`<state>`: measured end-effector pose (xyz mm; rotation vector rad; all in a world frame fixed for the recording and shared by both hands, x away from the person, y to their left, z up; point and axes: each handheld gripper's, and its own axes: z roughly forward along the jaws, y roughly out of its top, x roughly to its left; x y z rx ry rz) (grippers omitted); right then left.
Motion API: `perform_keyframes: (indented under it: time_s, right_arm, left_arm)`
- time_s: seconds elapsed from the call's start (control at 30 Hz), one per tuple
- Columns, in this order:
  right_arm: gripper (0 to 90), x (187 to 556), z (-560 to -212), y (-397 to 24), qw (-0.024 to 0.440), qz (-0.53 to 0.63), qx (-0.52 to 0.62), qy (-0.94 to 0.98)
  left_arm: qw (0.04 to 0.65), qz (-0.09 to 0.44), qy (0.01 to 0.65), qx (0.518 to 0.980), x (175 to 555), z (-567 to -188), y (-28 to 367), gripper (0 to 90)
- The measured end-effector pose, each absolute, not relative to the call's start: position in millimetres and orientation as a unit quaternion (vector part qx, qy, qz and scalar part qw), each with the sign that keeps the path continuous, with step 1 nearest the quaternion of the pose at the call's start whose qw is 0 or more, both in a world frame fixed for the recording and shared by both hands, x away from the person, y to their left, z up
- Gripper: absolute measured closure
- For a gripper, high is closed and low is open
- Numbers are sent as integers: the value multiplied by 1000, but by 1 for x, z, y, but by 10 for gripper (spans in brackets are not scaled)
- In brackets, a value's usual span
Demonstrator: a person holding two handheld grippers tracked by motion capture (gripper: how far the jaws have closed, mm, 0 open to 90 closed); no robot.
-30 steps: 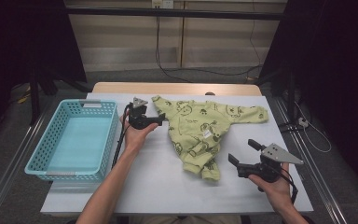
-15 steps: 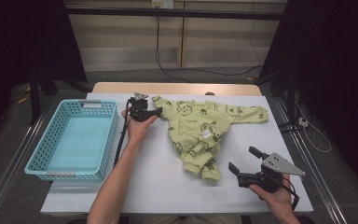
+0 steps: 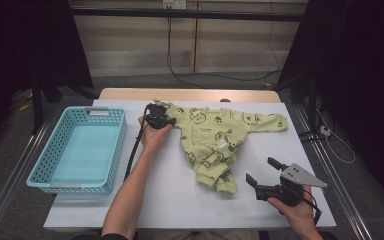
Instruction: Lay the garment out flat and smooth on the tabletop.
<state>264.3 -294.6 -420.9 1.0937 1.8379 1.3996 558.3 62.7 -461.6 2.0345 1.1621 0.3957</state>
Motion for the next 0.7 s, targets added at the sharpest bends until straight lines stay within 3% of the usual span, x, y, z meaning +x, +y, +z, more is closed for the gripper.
perform_keyframes:
  time_s: [0.03,0.1,0.17,0.47,0.7]
  right_arm:
    - [48,264,-421,-295,289,524,411,688]
    - [47,265,-421,-296,290,520,412,689]
    - [48,264,-420,-297,292,520,412,689]
    - [50,266,-420,-298,300,519,413,686]
    - [61,264,-418,-299,304,525,407,683]
  left_arm:
    - [377,146,455,794,560,-460,61,620]
    - [362,151,434,811,561,-456,59,789]
    - [367,153,434,808,560,-455,57,845]
    - [417,176,418,788,552,-429,40,856]
    - [425,170,379,804,548,-421,15,850]
